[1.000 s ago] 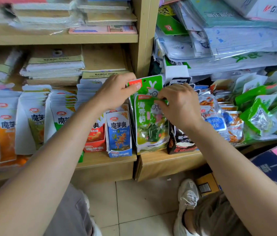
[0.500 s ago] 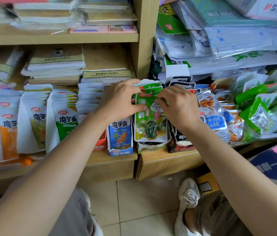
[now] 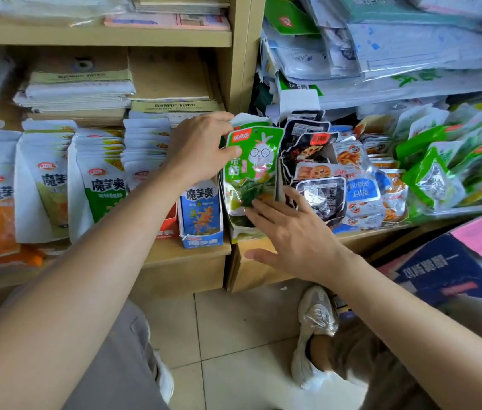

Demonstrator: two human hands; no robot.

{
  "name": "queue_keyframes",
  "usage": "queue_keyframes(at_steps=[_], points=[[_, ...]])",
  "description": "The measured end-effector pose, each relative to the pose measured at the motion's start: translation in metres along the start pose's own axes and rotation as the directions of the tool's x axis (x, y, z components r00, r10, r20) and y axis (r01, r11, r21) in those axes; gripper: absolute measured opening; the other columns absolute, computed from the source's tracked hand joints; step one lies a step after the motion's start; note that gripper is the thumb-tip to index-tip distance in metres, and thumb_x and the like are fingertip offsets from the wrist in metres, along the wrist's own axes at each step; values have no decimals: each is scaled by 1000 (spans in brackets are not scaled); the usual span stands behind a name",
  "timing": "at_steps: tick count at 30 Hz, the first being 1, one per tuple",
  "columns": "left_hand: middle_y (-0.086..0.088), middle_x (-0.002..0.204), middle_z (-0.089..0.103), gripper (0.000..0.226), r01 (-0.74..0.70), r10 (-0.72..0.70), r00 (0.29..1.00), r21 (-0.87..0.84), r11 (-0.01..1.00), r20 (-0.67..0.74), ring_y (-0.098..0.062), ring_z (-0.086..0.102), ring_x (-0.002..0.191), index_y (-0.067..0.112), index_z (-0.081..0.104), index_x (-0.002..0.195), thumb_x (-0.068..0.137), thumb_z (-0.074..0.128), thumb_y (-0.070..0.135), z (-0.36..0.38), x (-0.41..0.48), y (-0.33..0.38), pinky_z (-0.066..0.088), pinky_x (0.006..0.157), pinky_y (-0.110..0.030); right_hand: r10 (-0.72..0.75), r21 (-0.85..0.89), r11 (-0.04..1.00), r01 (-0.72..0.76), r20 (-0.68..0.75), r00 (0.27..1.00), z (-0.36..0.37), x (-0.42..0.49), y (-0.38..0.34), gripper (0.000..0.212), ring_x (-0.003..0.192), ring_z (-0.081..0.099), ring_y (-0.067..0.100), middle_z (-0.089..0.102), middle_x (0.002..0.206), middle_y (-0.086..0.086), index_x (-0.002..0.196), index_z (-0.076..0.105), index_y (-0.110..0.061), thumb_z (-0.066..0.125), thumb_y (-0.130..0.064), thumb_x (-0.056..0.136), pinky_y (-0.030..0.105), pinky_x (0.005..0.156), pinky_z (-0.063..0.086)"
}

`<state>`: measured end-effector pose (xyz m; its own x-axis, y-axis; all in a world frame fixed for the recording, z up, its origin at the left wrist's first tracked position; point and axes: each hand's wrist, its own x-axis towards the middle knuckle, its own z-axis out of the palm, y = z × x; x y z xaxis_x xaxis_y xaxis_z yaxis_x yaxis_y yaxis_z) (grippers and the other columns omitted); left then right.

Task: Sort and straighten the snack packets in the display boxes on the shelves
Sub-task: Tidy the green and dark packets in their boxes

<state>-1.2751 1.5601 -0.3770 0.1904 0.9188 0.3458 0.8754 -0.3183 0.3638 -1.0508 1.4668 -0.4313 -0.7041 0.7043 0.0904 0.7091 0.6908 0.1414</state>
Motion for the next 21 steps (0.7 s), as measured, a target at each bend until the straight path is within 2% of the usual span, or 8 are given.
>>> queue_keyframes(at_steps=[2,6,9,12,15,18,21], points=[[7,147,55,37,-18,19,999,-9,1000,40,-25,58,123,15,75,114,87,73,40,-3,-1,0,46,93,-38,19,-23,1000,-18,79,997,7,0,-1,86,137,49,25,53,147,11,149,43,-12,33,-74,91,53,123,8],[4,148,53,56,33,-19,996,-152,988,91,-20,54,130,23,76,113,78,61,64,-6,-3,1,43,104,-39,38,-33,999,-34,133,990,7,9,-3,90,143,40,23,49,151,7,154,34,-17,25,-78,88,53,123,-3],[5,147,55,40,1,-2,1000,-233,973,-4,-16,53,132,30,76,110,82,66,56,-2,-6,1,42,106,-35,25,-4,1000,-25,143,989,7,13,-4,87,143,40,19,51,149,2,154,33,-22,38,-76,86,54,122,-8],[7,135,63,27,-79,72,996,-154,985,-54,-18,58,123,29,77,106,81,75,39,4,-10,1,44,101,-34,-11,20,1000,9,65,998,8,10,0,73,123,58,20,72,119,-2,141,53,-20,56,-66,84,54,122,-3],[8,130,65,31,-111,107,993,-81,991,-54,-22,57,119,30,76,105,74,79,33,6,-11,1,41,95,-34,-21,56,998,23,-20,1000,9,5,5,50,95,67,22,71,85,-2,121,65,-17,69,-50,83,52,123,5],[5,137,58,48,-123,123,992,22,992,2,-25,48,125,28,70,114,69,85,27,7,-16,4,34,96,-35,-40,61,997,44,-64,997,13,2,8,35,85,66,25,68,79,0,111,68,-14,76,-30,80,50,122,12],[1,139,55,66,-200,201,979,100,975,-7,-29,45,127,24,63,126,65,87,31,8,-23,5,37,102,-43,-50,66,996,61,-152,987,16,-7,10,32,91,66,27,69,87,3,110,69,-11,73,-16,79,50,119,16]])
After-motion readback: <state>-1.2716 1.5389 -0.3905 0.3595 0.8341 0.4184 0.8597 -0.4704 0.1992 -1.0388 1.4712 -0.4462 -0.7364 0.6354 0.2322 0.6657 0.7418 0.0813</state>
